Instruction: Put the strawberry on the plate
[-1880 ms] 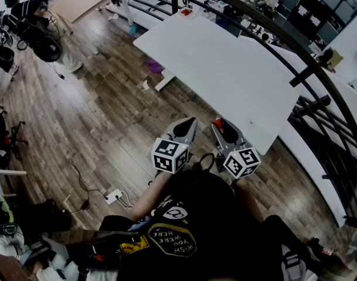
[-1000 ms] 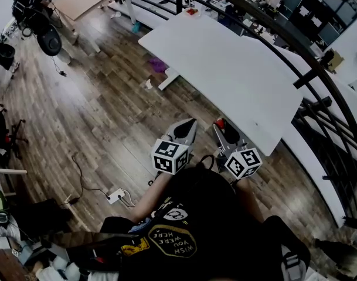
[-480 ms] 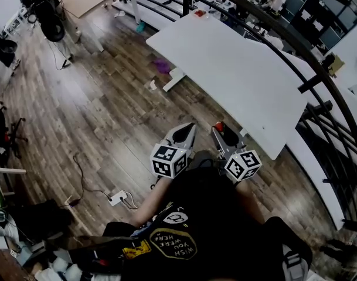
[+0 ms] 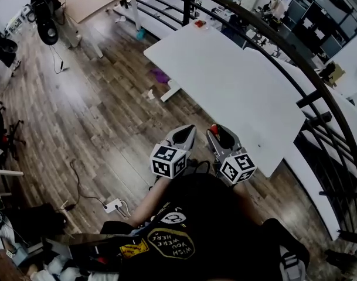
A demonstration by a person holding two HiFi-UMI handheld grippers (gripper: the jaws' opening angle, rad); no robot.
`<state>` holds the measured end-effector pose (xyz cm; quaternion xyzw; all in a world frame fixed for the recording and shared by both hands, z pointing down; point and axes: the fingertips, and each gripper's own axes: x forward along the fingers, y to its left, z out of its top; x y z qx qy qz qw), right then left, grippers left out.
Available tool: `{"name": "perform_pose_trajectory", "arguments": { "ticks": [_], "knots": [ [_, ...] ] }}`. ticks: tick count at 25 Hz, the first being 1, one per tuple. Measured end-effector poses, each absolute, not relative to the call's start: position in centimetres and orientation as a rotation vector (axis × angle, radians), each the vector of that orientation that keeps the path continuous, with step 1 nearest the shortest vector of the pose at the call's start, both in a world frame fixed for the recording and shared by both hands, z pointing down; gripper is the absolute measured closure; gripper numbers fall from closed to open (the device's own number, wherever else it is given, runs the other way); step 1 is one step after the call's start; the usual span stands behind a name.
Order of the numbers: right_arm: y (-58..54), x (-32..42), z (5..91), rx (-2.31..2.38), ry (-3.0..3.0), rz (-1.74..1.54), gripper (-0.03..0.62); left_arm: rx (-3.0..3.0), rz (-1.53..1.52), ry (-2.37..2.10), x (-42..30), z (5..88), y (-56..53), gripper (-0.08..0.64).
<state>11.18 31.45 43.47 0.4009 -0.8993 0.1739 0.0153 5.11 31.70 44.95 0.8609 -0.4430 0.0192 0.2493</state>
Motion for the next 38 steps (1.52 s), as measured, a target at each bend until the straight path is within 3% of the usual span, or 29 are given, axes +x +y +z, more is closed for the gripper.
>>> {"name": "perform_pose_trajectory", "arguments": {
  "ticks": [16,38],
  "knots": [
    [23.9,15.0,44.5,1.213,-2.805,0.652,0.440,2.340,0.145,-1.198,9.6,45.7,24.3,0.555],
    [14.7,9.8,44.4,1.346,-2.754,0.622,0.440,2.453,0.167,-1.126,4.1,44.7,14.3,0.555]
  ]
}}
